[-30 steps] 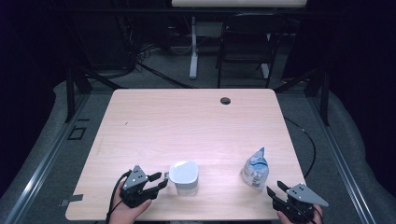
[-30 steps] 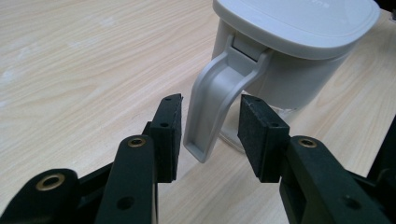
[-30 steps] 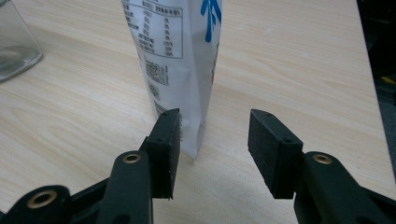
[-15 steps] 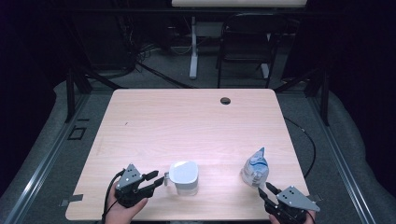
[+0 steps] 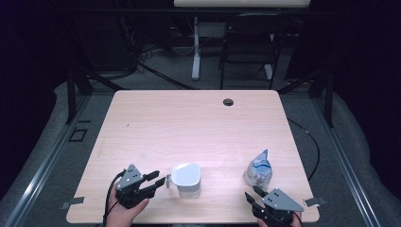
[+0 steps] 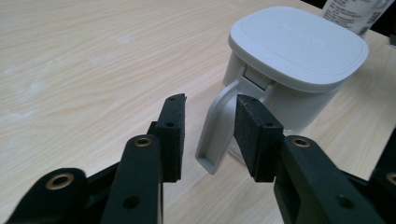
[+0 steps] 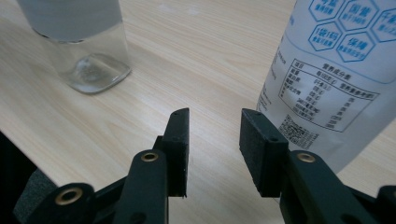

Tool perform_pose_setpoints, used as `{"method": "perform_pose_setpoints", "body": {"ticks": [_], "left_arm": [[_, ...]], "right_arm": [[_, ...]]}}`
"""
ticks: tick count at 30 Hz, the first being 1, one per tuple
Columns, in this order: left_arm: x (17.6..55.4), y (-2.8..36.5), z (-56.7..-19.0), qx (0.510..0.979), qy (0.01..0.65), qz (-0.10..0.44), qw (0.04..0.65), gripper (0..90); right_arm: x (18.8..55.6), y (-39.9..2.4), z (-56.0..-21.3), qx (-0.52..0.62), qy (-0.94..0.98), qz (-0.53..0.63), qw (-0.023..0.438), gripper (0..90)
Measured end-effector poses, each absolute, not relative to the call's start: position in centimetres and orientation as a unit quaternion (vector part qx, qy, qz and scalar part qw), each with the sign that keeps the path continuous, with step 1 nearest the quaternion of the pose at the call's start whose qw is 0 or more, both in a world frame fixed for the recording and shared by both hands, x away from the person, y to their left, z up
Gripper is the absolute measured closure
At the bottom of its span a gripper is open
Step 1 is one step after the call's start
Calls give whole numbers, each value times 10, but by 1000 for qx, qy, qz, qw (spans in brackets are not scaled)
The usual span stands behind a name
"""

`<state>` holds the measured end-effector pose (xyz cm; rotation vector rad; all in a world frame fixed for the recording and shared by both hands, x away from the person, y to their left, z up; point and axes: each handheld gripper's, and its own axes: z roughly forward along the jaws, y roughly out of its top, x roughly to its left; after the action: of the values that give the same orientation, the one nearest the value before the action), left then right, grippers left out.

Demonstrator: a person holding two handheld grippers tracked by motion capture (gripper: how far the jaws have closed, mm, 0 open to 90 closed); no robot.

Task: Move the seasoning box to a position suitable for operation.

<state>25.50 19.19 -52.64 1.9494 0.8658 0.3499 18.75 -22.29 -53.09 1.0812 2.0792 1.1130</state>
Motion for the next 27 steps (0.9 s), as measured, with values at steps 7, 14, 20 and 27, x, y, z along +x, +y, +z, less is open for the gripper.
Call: {"method": "perform_pose_setpoints", "body": {"ticks": [7, 14, 20, 27], "left_arm": [[257, 193, -526, 797, 354, 139, 470, 660], [259, 202, -521, 789, 362, 149, 473, 662], [261, 201, -519, 785, 367, 151, 476, 669], [270, 200, -509, 786, 369, 145, 475, 662]], "right_arm": [[200, -210, -535, 389, 781, 415, 257, 632], [218, -197, -534, 383, 789, 419, 235, 650], [229, -181, -529, 362, 796, 424, 236, 627], [243, -165, -529, 369, 800, 413, 231, 636]]}}
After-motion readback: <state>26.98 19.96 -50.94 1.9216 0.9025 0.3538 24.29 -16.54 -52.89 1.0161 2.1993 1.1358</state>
